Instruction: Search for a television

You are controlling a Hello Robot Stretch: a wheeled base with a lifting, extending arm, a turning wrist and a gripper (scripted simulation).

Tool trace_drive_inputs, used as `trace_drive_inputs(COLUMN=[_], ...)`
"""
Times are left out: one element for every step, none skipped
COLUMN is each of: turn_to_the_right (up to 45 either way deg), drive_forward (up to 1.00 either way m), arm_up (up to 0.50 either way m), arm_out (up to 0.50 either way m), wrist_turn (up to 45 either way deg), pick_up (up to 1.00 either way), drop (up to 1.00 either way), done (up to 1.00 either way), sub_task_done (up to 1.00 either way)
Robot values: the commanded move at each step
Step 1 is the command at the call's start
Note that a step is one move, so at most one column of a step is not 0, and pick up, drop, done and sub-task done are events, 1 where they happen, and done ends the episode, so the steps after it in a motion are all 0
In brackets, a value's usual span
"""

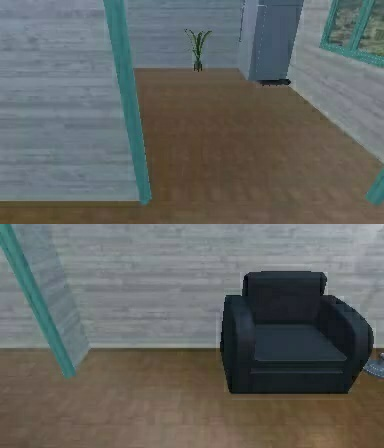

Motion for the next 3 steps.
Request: trace_drive_inputs(turn_to_the_right=[-45.0,-45.0,-45.0], drive_forward=[0.0,0.0,0.0], arm_up=[0.0,0.0,0.0], arm_out=[0.0,0.0,0.0], wrist_turn=[0.0,0.0,0.0], pick_up=[0.0,0.0,0.0], drop=[0.0,0.0,0.0], done=[0.0,0.0,0.0], sub_task_done=[0.0,0.0,0.0])
